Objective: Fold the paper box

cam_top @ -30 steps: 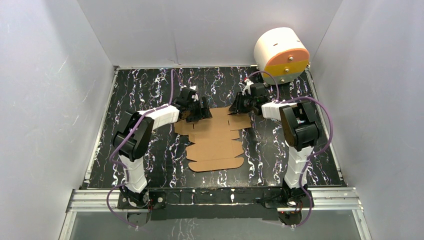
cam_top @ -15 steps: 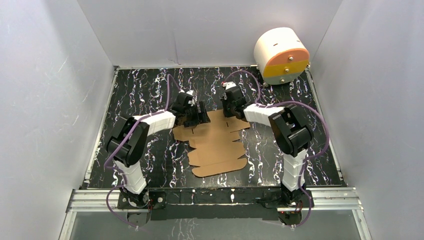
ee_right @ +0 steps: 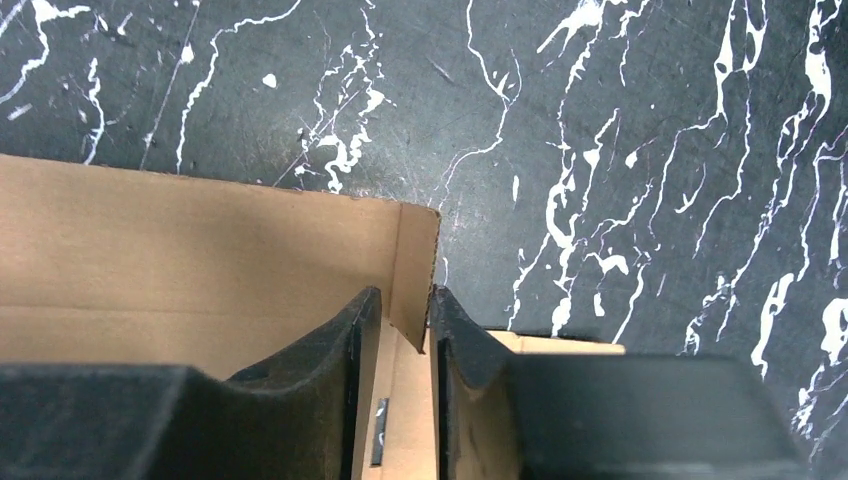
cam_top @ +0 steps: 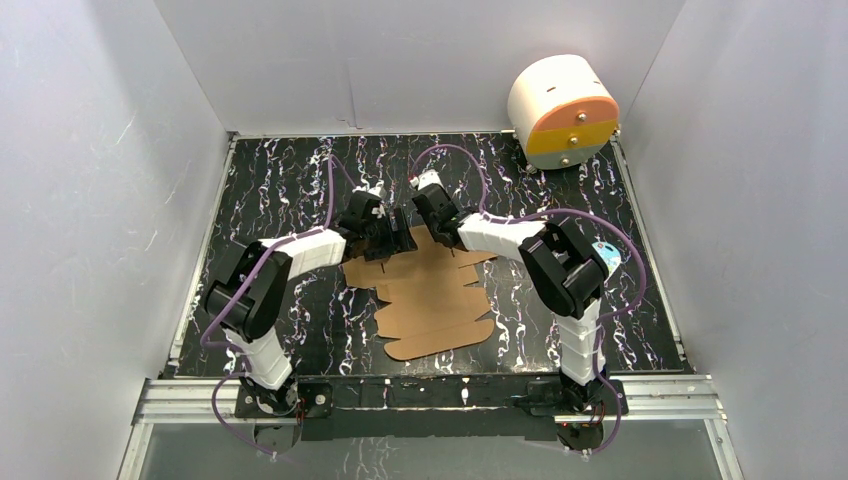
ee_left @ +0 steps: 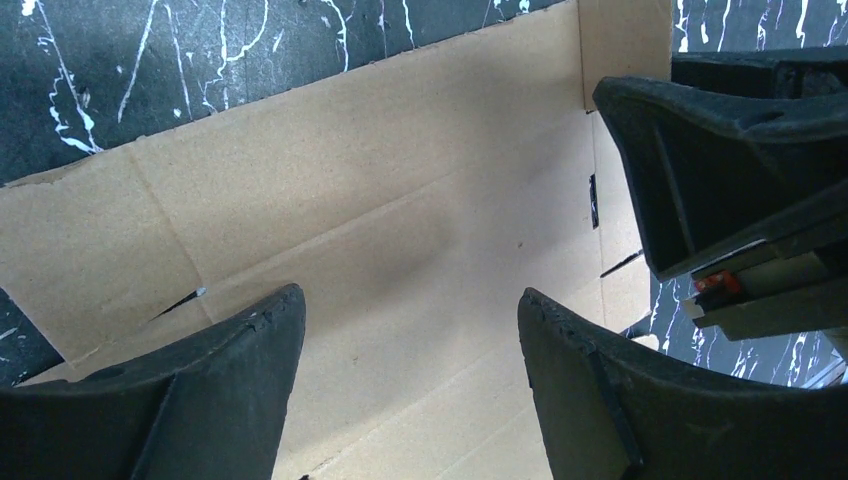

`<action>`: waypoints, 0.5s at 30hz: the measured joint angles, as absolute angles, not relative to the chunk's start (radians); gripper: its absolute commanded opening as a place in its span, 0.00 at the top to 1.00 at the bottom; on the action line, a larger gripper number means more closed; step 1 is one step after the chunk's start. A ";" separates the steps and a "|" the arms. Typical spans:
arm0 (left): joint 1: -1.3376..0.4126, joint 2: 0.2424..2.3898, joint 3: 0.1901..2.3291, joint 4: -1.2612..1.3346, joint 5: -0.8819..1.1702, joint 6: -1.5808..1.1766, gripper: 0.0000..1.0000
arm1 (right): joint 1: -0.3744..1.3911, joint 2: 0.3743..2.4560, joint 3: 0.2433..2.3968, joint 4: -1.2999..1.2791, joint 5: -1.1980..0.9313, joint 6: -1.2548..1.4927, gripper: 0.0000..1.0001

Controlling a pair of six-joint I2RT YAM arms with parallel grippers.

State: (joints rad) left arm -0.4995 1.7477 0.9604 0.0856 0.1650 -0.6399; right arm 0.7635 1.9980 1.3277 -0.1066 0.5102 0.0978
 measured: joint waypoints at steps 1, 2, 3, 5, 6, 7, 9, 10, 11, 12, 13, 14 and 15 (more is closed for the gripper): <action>-0.500 1.745 0.959 0.086 0.165 -0.640 0.24 | 0.764 1.998 1.328 -0.110 0.509 0.092 0.59; -0.500 1.741 0.955 0.084 0.164 -0.640 0.24 | 0.763 1.998 1.328 -0.112 0.503 0.085 0.56; -0.500 1.737 0.953 0.081 0.163 -0.640 0.24 | 0.763 1.998 1.328 -0.114 0.496 0.078 0.55; -0.500 1.723 0.944 0.074 0.159 -0.640 0.24 | 0.759 1.993 1.328 -0.123 0.479 0.070 0.52; -0.500 1.718 0.942 0.070 0.157 -0.640 0.24 | 0.755 1.987 1.327 -0.129 0.464 0.068 0.50; -0.500 1.710 0.940 0.063 0.153 -0.639 0.24 | 0.752 1.977 1.326 -0.134 0.448 0.067 0.49; -0.500 1.694 0.940 0.054 0.146 -0.637 0.24 | 0.741 1.939 1.309 -0.133 0.408 0.066 0.46; -0.500 1.684 0.939 0.051 0.143 -0.636 0.23 | 0.734 1.910 1.292 -0.132 0.387 0.067 0.45; -0.500 1.674 0.939 0.048 0.141 -0.635 0.23 | 0.727 1.883 1.275 -0.132 0.370 0.067 0.43; -0.500 1.661 0.937 0.047 0.138 -0.635 0.23 | 0.717 1.844 1.251 -0.131 0.347 0.067 0.42; -0.500 1.650 0.935 0.048 0.137 -0.635 0.23 | 0.706 1.808 1.229 -0.131 0.324 0.067 0.41; -0.500 1.636 0.933 0.047 0.134 -0.634 0.23 | 0.691 1.767 1.205 -0.129 0.297 0.067 0.41; -0.500 1.627 0.932 0.047 0.133 -0.634 0.23 | 0.673 1.731 1.182 -0.123 0.268 0.072 0.40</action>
State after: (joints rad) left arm -0.4995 1.6268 0.9318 0.0475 0.1333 -0.6338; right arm 0.6735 1.7309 1.1820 -0.1230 0.2684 0.0715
